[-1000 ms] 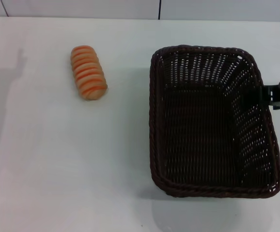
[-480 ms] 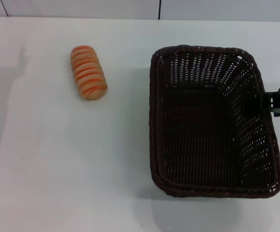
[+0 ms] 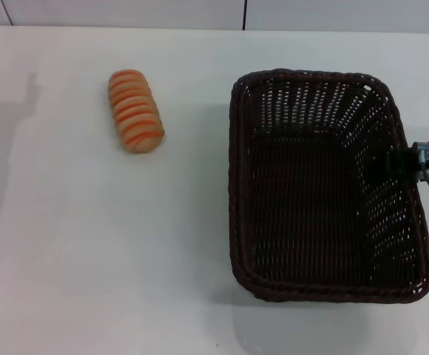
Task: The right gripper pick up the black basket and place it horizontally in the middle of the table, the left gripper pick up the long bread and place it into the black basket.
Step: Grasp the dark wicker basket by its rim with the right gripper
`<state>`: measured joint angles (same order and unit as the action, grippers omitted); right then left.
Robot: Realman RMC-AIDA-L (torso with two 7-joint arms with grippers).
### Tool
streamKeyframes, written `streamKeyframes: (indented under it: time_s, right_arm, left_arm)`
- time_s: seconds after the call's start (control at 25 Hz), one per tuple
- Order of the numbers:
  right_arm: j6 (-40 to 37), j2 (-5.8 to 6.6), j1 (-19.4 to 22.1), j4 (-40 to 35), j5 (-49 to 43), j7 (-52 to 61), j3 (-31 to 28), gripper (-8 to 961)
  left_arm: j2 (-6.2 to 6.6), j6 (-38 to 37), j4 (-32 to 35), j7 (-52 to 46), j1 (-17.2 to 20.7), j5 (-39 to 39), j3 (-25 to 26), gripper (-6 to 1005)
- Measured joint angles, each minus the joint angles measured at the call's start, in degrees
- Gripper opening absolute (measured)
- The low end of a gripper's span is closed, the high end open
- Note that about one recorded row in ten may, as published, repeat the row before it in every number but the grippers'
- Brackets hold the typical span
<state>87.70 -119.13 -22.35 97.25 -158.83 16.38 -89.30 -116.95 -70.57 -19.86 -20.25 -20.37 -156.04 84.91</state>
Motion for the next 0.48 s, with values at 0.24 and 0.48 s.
streamKeyframes:
  time_s: [0.24, 0.48]
  right_arm:
    - [-0.9, 0.04, 0.3, 0.0, 0.0, 0.0, 0.6, 573]
    - [-1.5, 0.04, 0.4, -0.2, 0.0, -0.1, 0.6, 315]
  left_arm:
    - [0.15, 0.0, 0.0, 0.0, 0.0, 0.0, 0.1, 775]
    - [0.25, 0.0, -0.3, 0.0, 0.0, -0.1, 0.3, 775]
